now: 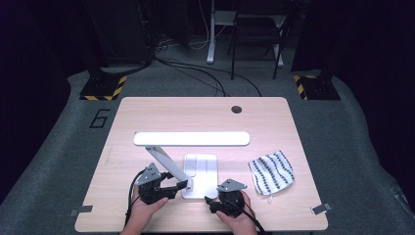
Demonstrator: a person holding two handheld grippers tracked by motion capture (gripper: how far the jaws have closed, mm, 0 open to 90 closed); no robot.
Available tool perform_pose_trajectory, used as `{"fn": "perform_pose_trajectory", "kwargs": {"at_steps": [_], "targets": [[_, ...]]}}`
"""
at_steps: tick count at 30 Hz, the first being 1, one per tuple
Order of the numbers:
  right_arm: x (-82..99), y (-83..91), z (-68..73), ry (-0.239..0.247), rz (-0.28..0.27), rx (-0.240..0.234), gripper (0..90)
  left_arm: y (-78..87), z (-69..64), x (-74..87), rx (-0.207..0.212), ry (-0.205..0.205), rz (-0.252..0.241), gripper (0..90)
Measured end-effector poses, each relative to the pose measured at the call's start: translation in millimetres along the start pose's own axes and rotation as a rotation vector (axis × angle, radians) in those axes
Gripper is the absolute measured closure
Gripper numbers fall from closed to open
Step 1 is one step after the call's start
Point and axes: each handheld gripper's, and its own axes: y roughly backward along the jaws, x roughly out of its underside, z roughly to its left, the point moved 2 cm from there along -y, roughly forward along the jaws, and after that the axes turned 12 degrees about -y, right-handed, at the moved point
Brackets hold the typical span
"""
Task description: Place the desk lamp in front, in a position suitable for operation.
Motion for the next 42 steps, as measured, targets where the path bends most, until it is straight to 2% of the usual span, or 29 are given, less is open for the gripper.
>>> {"fn": "perform_pose_trajectory", "kwargs": {"at_steps": [2, 5, 8, 11, 16, 23, 25, 29, 34, 35, 38, 41, 42], "targets": [[-0.3, -0.6, 0.4, -0.019, 0.000, -0.004, 33.8, 0.4, 0.4, -0.1, 0.007, 0.004, 0.000, 42.4], [-1.5, -1.0, -1.5, -0.011, 0.000, -0.007, 34.1, 0.4, 0.3, 0.0, 0.007, 0.006, -0.002, 42.4], [-2.6, -1.6, -1.8, -0.032, 0.006, -0.008, 34.6, 0.8, 0.9, 0.2, 0.008, 0.008, -0.004, 42.3], [-3.4, -2.3, -3.6, -0.021, 0.000, -0.011, 34.8, 0.7, 0.2, 0.0, 0.009, 0.010, -0.004, 42.2], [-4.6, -1.1, -7.5, -0.026, 0.000, 0.016, 36.1, 2.1, -0.3, 0.3, 0.015, -0.005, 0.000, 43.0], [-4.1, -0.4, -7.5, -0.029, -0.004, 0.020, 36.6, -0.6, 9.3, 1.2, -0.002, -0.010, -0.007, 41.8], [-3.5, -0.7, -5.9, -0.037, -0.001, 0.016, 36.5, -1.0, 10.0, -0.4, 0.008, -0.006, -0.018, 41.8], [-4.5, -2.1, -5.4, -0.020, 0.001, 0.013, 36.5, -0.6, 10.7, -3.7, 0.019, -0.012, -0.033, 42.0], [-4.4, -2.3, -4.3, -0.023, 0.000, 0.017, 36.3, -2.3, 9.7, -5.9, 0.047, -0.026, -0.032, 47.6], [-4.3, -2.2, -4.4, -0.023, 0.000, 0.017, 36.4, -2.4, 8.8, -6.6, 0.036, -0.040, -0.019, 48.3], [-4.7, -2.4, -5.4, -0.017, -0.001, 0.017, 36.8, -1.1, 8.8, -7.4, 0.023, -0.048, -0.016, 51.4], [-5.0, -2.6, -6.2, -0.019, -0.002, 0.019, 37.4, 2.0, 9.2, -8.1, 0.022, -0.041, -0.030, 52.9], [-5.2, -2.9, -6.2, -0.023, -0.007, 0.019, 37.5, 3.4, 8.4, -8.3, 0.013, -0.047, -0.017, 53.0]]}}
